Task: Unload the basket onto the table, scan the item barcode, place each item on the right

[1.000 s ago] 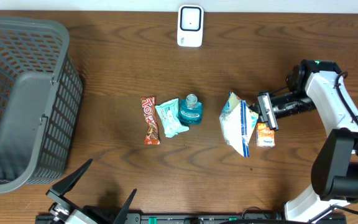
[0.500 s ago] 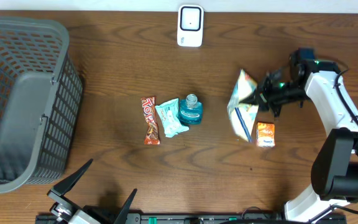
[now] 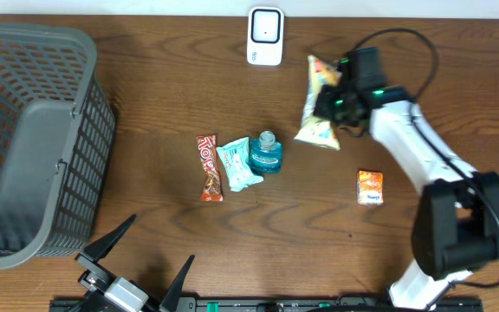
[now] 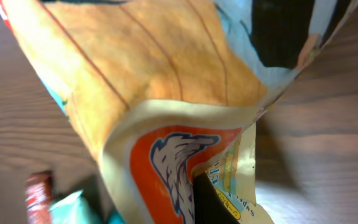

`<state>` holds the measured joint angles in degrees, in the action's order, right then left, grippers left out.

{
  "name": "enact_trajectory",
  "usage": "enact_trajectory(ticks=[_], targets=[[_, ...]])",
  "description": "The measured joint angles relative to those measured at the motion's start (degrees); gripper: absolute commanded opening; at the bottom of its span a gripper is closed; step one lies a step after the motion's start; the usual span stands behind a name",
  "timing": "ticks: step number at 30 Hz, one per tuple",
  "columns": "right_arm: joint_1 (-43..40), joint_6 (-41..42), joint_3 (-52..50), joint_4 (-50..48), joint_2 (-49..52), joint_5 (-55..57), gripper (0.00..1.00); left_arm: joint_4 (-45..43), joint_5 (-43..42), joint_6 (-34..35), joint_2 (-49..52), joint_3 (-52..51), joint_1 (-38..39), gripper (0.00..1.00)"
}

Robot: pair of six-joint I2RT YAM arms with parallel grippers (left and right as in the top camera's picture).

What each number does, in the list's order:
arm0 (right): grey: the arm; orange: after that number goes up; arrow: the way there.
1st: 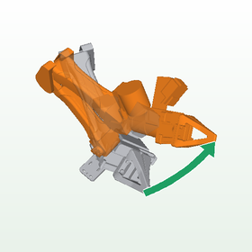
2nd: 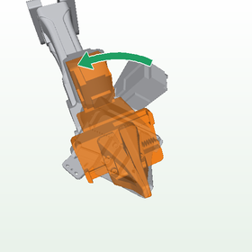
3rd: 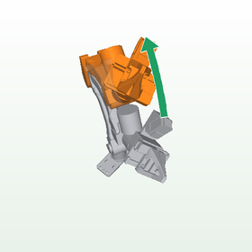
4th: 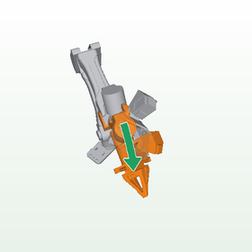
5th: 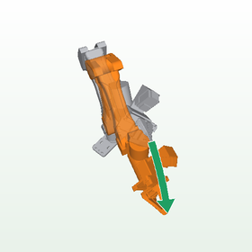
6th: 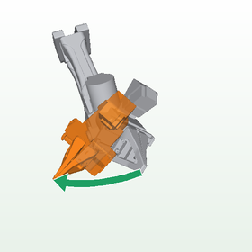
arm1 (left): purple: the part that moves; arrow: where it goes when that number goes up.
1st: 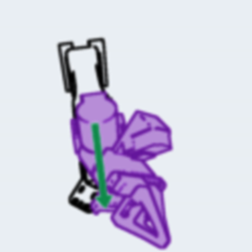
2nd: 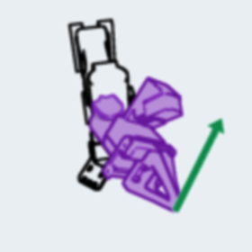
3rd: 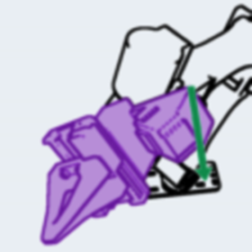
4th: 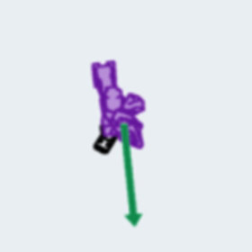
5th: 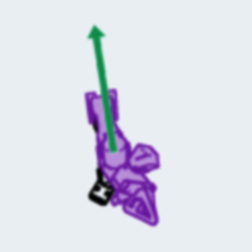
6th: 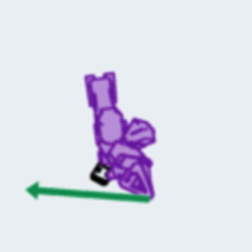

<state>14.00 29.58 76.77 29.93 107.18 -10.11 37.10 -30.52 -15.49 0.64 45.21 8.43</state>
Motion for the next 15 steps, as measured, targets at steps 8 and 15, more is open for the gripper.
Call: enact_trajectory(ticks=[8,15], targets=[[3.2,4.5,0.1,-1.9,8.0,5.0,0.01,0.0,0.0,0.0,0.0,0.0,0.0,0.98],[1.6,5.4,2.1,-0.2,8.9,4.4,0.01,0.0,0.0,0.0,0.0,0.0,0.0,0.98]])
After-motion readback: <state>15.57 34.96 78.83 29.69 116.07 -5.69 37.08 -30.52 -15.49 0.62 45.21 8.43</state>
